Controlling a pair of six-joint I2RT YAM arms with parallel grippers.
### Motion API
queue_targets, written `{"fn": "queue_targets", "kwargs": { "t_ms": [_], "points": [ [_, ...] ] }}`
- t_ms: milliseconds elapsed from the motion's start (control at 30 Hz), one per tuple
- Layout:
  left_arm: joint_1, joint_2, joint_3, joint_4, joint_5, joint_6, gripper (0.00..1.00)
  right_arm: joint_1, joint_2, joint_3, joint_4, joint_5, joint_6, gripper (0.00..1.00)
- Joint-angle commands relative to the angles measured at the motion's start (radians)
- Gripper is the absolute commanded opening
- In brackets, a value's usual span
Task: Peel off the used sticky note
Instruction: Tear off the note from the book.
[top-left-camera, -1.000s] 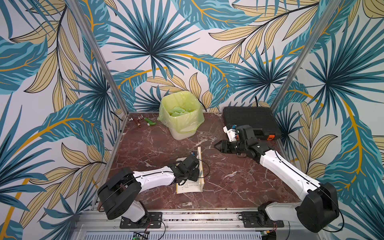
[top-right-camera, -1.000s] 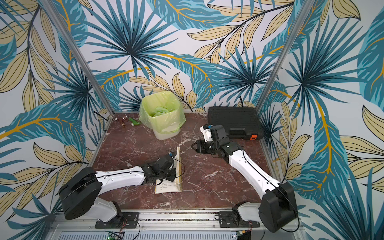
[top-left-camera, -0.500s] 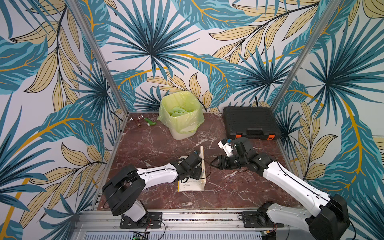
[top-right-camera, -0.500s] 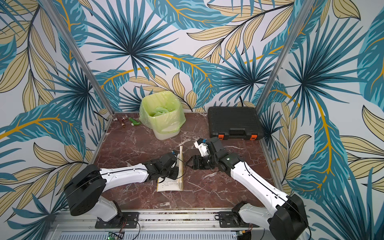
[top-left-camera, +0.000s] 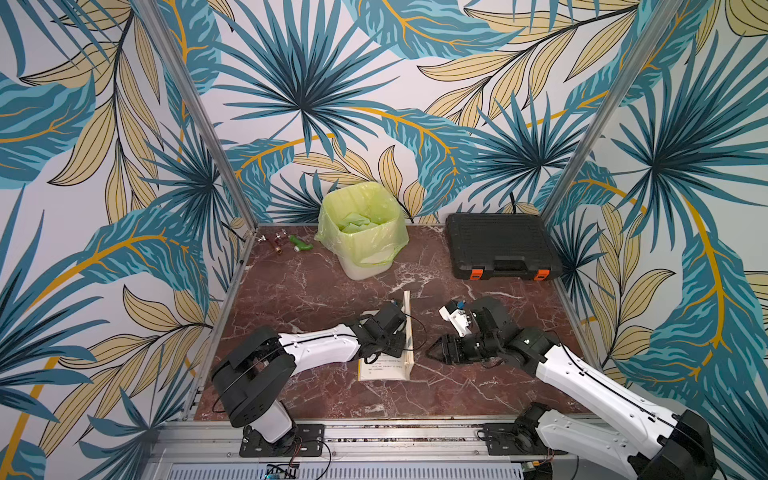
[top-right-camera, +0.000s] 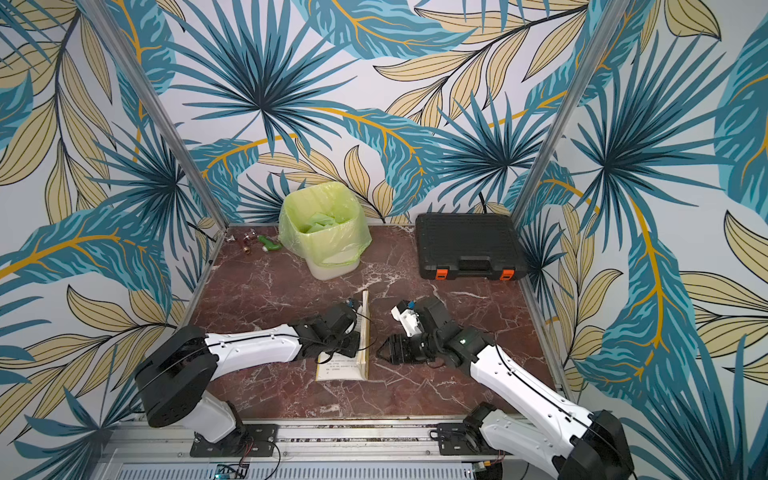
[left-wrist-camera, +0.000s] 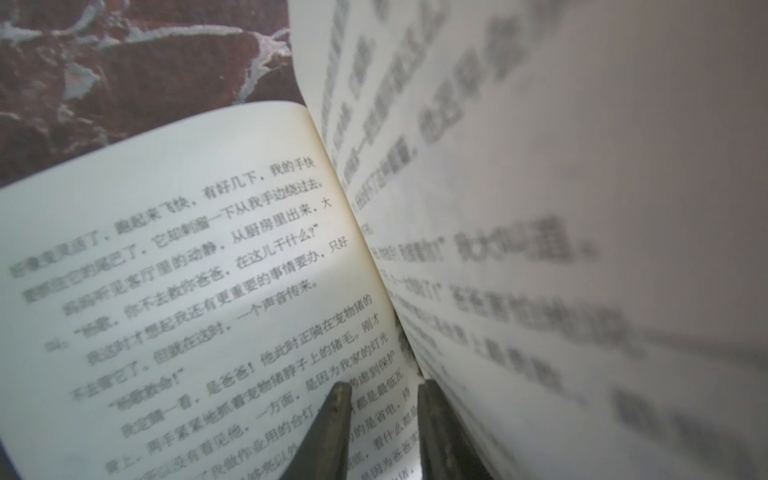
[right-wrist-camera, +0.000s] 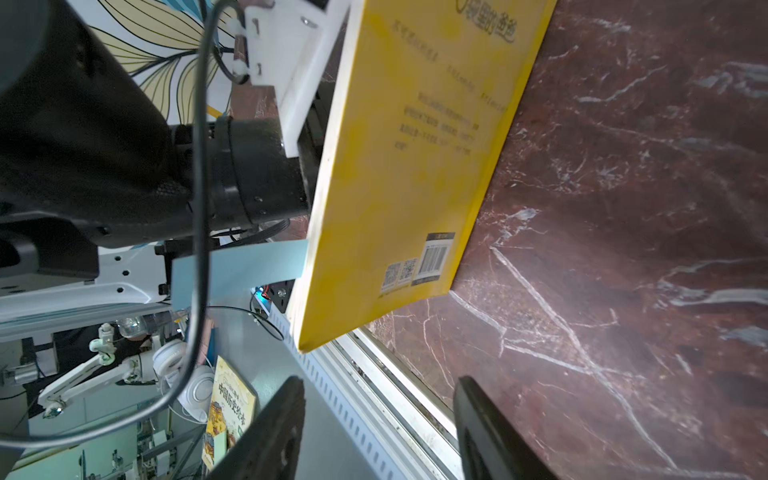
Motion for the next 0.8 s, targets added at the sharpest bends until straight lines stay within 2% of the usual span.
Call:
{"fn": "queue_targets", "kwargs": {
  "t_ms": [0, 267, 433, 533, 667, 767],
  "points": [
    [0.001, 0.023, 0.031, 0.012, 0.017, 0.014, 0.31, 0.062, -0.003, -0.03, 0.121, 0.053, 0.08, 0.61],
    [0.0, 0.026, 0.03, 0.016, 0.025, 0.02, 0.31, 0.2, 0.031, 0.005, 0.185, 0.32, 0.131, 0.69],
    [0.001, 0.026, 0.023, 0.023, 0.03, 0.02, 0.31, 0.26, 0.105, 0.007, 0.34, 0.357, 0.177, 0.71],
    [0.001, 0.023, 0.015, 0.032, 0.035, 0.018, 0.31, 0.283, 0.124, 0.019, 0.348, 0.438, 0.197, 0.71],
    [0.001, 0.02, 0.007, 0.039, 0.037, 0.015, 0.31, 0.286, 0.103, -0.003, 0.345, 0.516, 0.232, 0.67],
    [0.0, 0.02, 0.004, 0.044, 0.038, 0.016, 0.31, 0.285, 0.079, -0.02, 0.345, 0.533, 0.247, 0.59]
  ]
}}
